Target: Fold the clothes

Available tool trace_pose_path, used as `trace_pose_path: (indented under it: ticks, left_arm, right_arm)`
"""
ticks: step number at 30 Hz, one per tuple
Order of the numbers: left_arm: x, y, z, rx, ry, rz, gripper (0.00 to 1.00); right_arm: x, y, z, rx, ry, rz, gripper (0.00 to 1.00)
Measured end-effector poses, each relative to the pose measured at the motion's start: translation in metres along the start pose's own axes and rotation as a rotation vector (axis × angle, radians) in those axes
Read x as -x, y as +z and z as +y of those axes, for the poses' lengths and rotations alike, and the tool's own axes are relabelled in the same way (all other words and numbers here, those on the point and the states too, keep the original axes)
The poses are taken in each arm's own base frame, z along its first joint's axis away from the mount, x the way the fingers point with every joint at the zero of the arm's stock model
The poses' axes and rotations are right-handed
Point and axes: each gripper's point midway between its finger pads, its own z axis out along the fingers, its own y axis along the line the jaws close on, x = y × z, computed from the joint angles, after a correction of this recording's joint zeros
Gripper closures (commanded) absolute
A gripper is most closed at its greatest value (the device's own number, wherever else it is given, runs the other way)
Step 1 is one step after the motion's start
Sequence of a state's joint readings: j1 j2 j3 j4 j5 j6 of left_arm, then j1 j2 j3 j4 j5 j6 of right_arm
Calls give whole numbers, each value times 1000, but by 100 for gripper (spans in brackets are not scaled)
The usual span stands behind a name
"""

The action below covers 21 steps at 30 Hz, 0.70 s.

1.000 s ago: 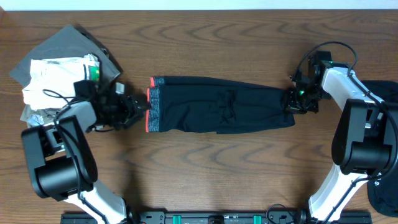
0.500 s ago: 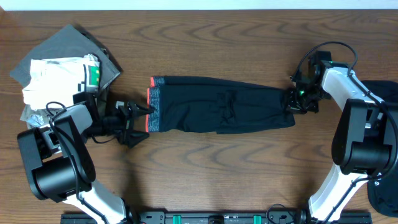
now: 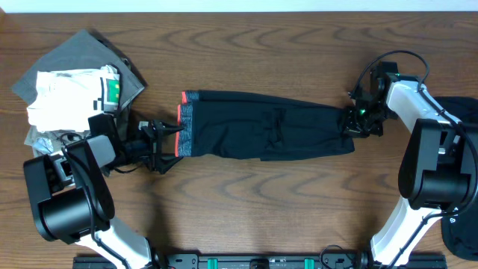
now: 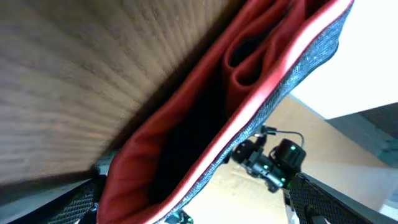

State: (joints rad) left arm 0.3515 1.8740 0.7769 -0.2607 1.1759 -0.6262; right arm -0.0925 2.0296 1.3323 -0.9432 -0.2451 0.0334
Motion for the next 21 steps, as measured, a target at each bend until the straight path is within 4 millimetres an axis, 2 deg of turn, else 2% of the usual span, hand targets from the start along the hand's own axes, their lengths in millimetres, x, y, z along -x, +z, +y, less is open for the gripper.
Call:
trace_pose_path:
  ticks: [5, 11, 21]
  left_arm:
    - [3, 1, -3, -32, 4, -11, 6]
    - [21, 0, -18, -69, 128, -77, 7]
    - [38, 1, -32, -77, 249, -153, 6]
  right_arm:
    - [0, 0, 0, -2, 0, 2, 98]
    - [-1, 0, -1, -4, 1, 4, 98]
    - [-1, 0, -1, -4, 1, 5, 98]
